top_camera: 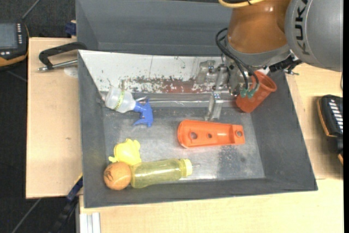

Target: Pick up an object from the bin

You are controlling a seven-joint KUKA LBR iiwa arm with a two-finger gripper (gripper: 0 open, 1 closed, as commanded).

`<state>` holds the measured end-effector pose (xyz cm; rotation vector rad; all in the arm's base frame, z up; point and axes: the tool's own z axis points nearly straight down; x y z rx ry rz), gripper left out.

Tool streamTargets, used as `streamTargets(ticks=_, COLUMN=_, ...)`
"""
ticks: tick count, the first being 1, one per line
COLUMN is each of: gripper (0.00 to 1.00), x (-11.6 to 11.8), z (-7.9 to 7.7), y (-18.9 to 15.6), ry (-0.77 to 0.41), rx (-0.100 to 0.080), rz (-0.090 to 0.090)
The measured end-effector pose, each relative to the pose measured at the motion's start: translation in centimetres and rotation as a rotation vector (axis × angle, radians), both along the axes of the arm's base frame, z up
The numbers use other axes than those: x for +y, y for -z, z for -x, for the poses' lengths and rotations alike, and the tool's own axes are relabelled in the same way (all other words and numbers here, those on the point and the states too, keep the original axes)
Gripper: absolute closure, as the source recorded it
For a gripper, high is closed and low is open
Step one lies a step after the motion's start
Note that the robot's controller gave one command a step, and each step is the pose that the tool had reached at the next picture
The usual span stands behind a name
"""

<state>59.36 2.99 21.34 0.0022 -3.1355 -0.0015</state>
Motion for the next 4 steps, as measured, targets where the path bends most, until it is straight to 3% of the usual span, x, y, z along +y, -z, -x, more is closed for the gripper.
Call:
streamTargets(ticks=1, gripper=0.00, x=0.0, z=-0.1, y=-0.5, ry=0.001, rx=-0.009, rz=-0.001)
streamTargets(ticks=2, gripper=0.00, x=-0.1, z=0.2, y=5.6, ry=-0.040, rx=-0.010, rz=-0.001)
streamTargets(ticks=3, gripper=0.00, x=1.1, z=0.6, y=10.8, ry=-0.177, rx=-0.010, rz=-0.002)
streamTargets(ticks=4, gripper=0.00, x=-1.0, z=2.3, y=13.2, ry=-0.198, rx=-0.012, rz=-0.003)
